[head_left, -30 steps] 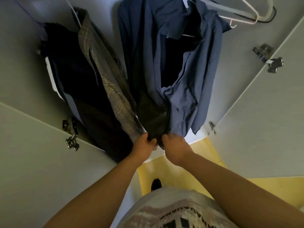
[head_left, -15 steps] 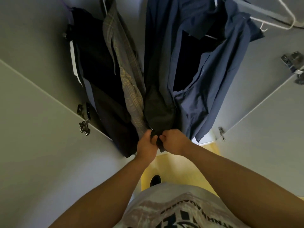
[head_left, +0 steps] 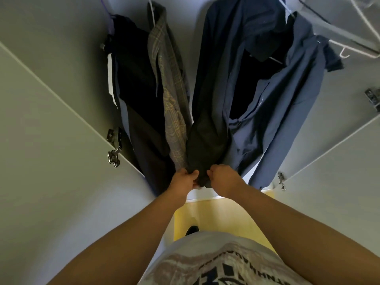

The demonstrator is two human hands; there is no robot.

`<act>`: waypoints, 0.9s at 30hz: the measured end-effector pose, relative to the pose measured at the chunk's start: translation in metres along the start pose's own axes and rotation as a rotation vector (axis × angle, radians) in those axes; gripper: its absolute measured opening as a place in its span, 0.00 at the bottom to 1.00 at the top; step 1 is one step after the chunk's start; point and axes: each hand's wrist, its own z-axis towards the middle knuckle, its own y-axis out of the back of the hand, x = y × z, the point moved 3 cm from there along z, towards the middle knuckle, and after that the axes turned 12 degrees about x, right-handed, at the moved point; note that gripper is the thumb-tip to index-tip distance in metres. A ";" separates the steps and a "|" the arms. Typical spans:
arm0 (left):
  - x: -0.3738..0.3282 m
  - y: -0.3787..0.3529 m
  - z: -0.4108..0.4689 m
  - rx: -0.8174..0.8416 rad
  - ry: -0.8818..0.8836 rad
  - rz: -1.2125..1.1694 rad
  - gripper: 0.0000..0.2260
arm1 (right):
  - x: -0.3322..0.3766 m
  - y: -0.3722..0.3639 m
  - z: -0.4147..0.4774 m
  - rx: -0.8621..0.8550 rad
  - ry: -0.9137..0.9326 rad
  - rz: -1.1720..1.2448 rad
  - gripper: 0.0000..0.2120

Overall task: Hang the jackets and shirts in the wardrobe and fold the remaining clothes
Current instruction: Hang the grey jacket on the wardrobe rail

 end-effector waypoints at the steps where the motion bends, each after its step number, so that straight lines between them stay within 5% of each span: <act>1: 0.000 -0.001 -0.002 0.026 0.000 0.006 0.12 | -0.002 -0.001 0.000 0.001 0.012 -0.026 0.14; 5: 0.007 0.004 -0.004 0.032 -0.016 0.047 0.20 | -0.005 -0.001 -0.001 0.038 0.035 -0.116 0.14; 18: 0.030 0.027 0.010 -0.070 0.202 0.162 0.18 | -0.029 0.032 -0.008 -0.123 -0.206 -0.104 0.17; 23: 0.042 0.046 0.022 -0.181 0.265 0.421 0.13 | -0.027 0.018 -0.013 -0.133 -0.204 -0.138 0.15; 27: 0.035 0.044 0.024 -0.212 0.274 0.753 0.20 | -0.028 0.026 -0.013 -0.148 -0.210 -0.112 0.15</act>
